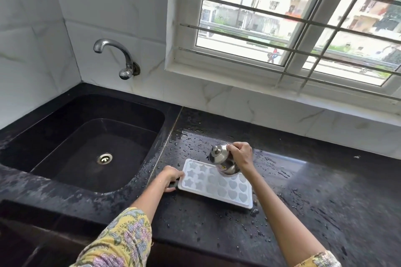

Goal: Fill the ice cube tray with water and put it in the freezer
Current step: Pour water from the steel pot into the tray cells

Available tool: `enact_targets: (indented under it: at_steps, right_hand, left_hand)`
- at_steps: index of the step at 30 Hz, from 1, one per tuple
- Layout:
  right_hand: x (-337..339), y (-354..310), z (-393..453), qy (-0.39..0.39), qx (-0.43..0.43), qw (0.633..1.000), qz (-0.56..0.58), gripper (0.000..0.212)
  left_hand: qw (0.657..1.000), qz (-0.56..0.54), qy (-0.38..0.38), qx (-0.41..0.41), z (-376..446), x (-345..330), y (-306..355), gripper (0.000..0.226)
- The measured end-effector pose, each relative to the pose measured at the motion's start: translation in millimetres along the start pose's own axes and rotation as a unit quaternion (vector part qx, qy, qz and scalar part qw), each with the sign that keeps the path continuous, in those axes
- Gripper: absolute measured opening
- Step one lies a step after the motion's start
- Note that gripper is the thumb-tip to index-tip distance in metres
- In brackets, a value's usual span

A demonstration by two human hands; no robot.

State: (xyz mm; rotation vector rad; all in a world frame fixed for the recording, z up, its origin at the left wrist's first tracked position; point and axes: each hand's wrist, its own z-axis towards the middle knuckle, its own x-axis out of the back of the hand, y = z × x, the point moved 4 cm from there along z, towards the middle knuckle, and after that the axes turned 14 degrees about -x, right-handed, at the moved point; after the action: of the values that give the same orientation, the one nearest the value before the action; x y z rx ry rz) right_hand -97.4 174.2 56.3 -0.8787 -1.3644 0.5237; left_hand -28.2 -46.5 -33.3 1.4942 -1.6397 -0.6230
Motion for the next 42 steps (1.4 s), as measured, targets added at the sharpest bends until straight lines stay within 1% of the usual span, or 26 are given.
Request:
enact_targets:
  at_steps: [2, 4, 6, 10, 12, 14, 16, 21, 23, 30, 36, 39, 42]
  right_hand:
    - [2.1, 1.0, -2.2, 0.008, 0.007, 1.0, -0.02, 0.036]
    - [4.0, 1.2, -4.2, 0.014, 0.011, 0.999, -0.033, 0.039]
    - [5.3, 0.8, -5.6, 0.017, 0.013, 0.999, -0.042, 0.042]
    - [6.9, -1.0, -7.0, 0.018, 0.023, 0.998, -0.059, 0.038]
    - [7.9, -1.4, -7.5, 0.019, 0.028, 0.997, -0.062, 0.041]
    - [9.5, -2.7, -8.6, 0.024, 0.032, 0.996, -0.074, 0.046]
    - [10.7, -4.2, -9.7, 0.027, 0.036, 0.996, -0.082, 0.048]
    - [13.6, -7.7, -12.2, 0.03, 0.039, 0.995, -0.086, 0.05]
    - [15.5, -10.1, -13.2, 0.034, 0.038, 0.995, -0.091, 0.05]
    - [16.5, -10.2, -11.9, 0.036, 0.04, 0.994, -0.092, 0.046]
    - [16.3, -10.2, -10.4, 0.041, 0.042, 0.994, -0.087, 0.043]
    - [15.8, -9.8, -10.9, 0.041, 0.043, 0.994, -0.089, 0.046]
    - [14.3, -8.5, -11.5, 0.038, 0.04, 0.995, -0.083, 0.043]
  left_hand:
    - [1.0, 0.002, 0.001, 0.0, -0.4, -0.2, -0.1, 0.017]
    - [1.0, 0.005, 0.002, 0.0, -0.4, -0.8, -0.1, 0.025]
    - [1.0, 0.009, 0.003, -0.003, -0.6, -1.3, 0.3, 0.029]
    - [1.0, 0.007, 0.006, -0.003, -1.2, -2.0, 0.6, 0.02]
    - [1.0, 0.002, 0.011, -0.006, -0.5, -2.2, -0.5, 0.019]
    - [1.0, -0.004, 0.013, -0.008, -0.2, -2.4, -1.3, 0.013]
    - [1.0, -0.007, 0.016, -0.01, -0.3, -2.3, -1.2, 0.01]
    - [1.0, -0.004, 0.018, -0.015, -1.9, -1.8, -0.2, 0.012]
    - [1.0, -0.001, 0.015, -0.016, -2.1, -1.6, -0.3, 0.017]
    - [1.0, 0.001, 0.016, -0.015, -3.4, -1.2, 0.4, 0.021]
    - [1.0, 0.002, 0.02, -0.013, -4.0, -1.0, 1.0, 0.013]
    - [1.0, 0.006, 0.017, -0.015, -3.9, -1.5, 1.3, 0.012]
    - [1.0, 0.009, 0.014, -0.017, -5.6, -2.0, 2.6, 0.012]
